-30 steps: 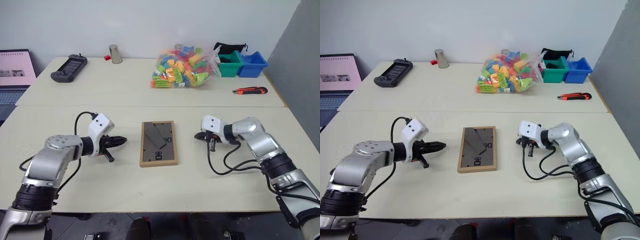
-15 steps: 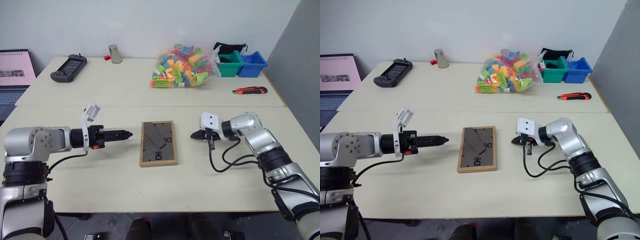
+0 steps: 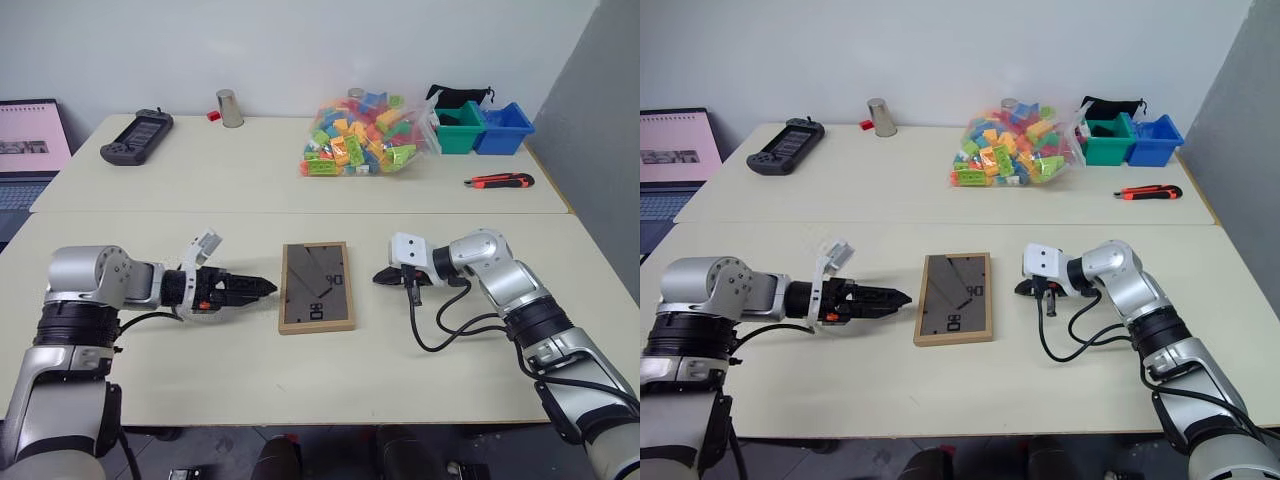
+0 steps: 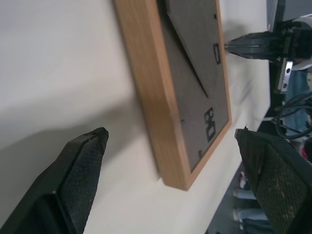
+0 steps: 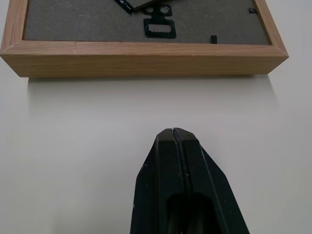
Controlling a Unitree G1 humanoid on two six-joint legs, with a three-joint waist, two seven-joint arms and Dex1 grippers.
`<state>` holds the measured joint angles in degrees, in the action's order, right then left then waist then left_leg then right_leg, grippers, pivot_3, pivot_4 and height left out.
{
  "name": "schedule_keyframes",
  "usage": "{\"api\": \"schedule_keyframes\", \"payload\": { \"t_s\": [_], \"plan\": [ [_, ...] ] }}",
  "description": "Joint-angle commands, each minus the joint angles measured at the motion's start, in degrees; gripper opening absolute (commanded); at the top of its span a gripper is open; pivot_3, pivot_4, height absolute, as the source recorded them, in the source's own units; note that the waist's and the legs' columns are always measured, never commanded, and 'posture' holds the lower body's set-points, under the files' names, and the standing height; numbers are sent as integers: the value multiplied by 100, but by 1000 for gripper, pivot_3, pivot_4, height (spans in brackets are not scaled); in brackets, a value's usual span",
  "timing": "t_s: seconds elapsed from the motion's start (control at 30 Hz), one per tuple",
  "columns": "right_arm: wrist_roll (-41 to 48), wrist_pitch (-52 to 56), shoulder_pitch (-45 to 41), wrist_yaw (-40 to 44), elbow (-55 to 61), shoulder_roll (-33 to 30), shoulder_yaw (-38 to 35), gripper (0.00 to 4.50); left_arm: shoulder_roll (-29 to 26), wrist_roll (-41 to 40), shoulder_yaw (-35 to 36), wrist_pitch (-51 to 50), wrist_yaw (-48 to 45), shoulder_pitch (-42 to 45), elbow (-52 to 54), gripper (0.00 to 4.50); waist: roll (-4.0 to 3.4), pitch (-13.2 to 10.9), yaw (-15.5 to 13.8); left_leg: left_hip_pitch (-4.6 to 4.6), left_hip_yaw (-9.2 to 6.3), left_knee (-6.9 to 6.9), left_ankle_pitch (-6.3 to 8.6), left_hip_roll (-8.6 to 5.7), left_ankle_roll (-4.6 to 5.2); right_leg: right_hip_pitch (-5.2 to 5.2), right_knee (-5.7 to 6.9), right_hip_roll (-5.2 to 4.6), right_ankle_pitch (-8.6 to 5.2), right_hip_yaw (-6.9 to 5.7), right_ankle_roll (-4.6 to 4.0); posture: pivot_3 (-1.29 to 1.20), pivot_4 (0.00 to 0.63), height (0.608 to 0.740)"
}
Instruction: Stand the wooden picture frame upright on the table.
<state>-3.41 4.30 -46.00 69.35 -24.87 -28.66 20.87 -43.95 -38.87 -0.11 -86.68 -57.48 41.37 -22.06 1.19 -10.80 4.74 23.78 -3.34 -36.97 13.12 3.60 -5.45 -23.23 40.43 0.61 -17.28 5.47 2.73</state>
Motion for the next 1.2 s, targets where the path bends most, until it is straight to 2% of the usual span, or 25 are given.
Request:
{"api": "schedule_keyframes", "payload": {
  "t_s": [0.03, 0.2, 0.57, 1.2],
  "plan": [
    [-11, -40, -15, -45, 256, 21, -47, 0, 145, 120, 116, 424, 179, 17, 29, 4485, 0, 0, 0, 0, -1, -1, 0, 1, 0, 0, 2, 0, 0, -1, 0, 0, 150, 740],
    [19, 58, 16, -32, 396, 45, -11, 0, 160, 191, 21, 877, 130, -177, 259, 4485, 0, 0, -1, -2, -1, -2, -1, -1, -1, 0, 7, -1, 0, 0, 0, 0, 150, 740],
    [-133, 89, -61, -201, 345, 355, 167, 0, 358, 311, -95, 823, 159, 7, -245, 4485, -1, 1, -11, -5, -1, -2, 0, -3, 0, 2, 12, -1, 0, 1, 0, 0, 150, 740],
    [-386, 35, -300, -466, -34, 909, 300, 0, 544, 362, -301, 983, -26, -4, -155, 4485, -1, 2, -29, -16, -3, -3, 0, -9, 0, 5, 31, -4, 0, 2, 0, 0, 150, 740]
  ]
}}
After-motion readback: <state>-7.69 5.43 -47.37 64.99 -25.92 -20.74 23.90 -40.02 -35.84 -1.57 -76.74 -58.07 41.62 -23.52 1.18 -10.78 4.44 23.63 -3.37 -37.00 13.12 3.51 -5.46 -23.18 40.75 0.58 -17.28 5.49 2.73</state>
